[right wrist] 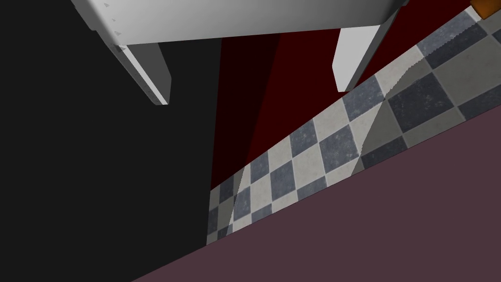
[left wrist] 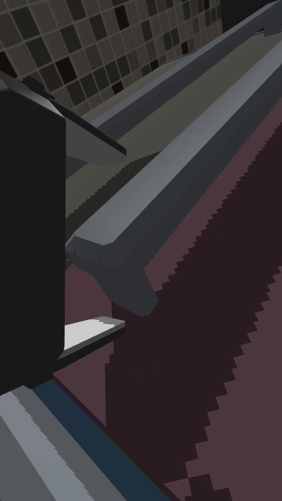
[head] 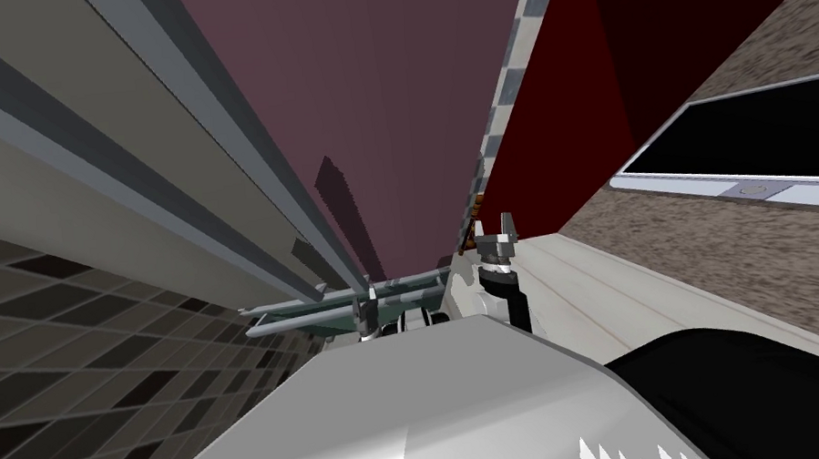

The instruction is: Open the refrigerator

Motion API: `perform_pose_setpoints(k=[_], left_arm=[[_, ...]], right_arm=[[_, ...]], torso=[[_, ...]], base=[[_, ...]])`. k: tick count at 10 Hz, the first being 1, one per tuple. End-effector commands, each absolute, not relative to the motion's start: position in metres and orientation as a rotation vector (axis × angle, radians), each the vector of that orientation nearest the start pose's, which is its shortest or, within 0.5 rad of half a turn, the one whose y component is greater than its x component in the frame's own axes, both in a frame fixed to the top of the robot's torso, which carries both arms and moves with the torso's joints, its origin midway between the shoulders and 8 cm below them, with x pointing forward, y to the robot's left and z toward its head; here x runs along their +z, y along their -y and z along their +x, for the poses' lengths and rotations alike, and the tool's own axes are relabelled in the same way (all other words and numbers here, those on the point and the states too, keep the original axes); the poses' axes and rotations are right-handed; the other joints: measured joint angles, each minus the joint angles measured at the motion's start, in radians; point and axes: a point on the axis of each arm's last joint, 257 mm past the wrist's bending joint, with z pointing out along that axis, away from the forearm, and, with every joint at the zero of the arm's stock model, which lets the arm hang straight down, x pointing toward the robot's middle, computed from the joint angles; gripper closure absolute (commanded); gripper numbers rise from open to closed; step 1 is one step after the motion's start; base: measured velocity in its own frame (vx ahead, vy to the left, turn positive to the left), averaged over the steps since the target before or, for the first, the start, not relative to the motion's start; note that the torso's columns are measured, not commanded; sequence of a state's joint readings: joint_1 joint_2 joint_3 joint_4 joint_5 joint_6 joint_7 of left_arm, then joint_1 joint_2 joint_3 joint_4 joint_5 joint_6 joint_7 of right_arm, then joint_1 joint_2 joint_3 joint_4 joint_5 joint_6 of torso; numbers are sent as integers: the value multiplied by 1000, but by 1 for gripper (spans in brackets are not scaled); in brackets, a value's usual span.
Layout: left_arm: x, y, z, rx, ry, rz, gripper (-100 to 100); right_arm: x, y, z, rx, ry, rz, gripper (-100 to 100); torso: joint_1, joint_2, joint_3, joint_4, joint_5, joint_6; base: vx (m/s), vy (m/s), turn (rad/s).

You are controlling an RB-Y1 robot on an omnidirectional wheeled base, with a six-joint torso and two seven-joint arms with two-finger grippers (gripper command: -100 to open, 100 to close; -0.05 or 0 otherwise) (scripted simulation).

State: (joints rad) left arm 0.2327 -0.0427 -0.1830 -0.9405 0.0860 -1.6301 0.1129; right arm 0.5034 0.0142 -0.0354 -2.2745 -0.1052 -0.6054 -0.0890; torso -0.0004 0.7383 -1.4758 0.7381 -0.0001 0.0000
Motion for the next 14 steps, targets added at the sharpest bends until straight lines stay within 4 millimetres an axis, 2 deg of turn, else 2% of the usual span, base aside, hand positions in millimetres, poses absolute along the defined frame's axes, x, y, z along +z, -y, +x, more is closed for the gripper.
perform_pose_setpoints(k=[1,4,5,6,7,13,14], left_arm=[[-220,-190,317,-1663,-504,-753,-100],[-211,-186,335,-1669,-507,-751,-100],[-213,-188,331,-1668,-505,-751,-100],[-220,-190,317,-1663,-504,-753,100],[-220,-190,317,-1663,-504,-753,100],[-235,-196,279,-1654,-500,-754,100],[-235,-194,284,-1655,-502,-755,100]], right_arm=[[41,304,321,1430,-437,675,0],[41,304,321,1430,-437,675,0],[41,304,321,1430,-437,675,0],[41,304,321,1430,-437,675,0],[40,304,321,1430,-437,675,0],[41,304,321,1430,-437,675,0],[41,304,321,1430,-437,675,0]], torso=[[0,-1,0,0,0,0],[0,-1,0,0,0,0],[0,0,0,0,0,0],[0,-1,-1,0,0,0],[0,0,-1,1,-1,-2],[2,1,0,0,1,-1],[2,0,0,0,1,0]], base=[[-39,10,16],[-37,6,18],[-15,2,0],[41,-11,-48],[51,-15,-12],[37,-7,-16],[14,-3,-1]])
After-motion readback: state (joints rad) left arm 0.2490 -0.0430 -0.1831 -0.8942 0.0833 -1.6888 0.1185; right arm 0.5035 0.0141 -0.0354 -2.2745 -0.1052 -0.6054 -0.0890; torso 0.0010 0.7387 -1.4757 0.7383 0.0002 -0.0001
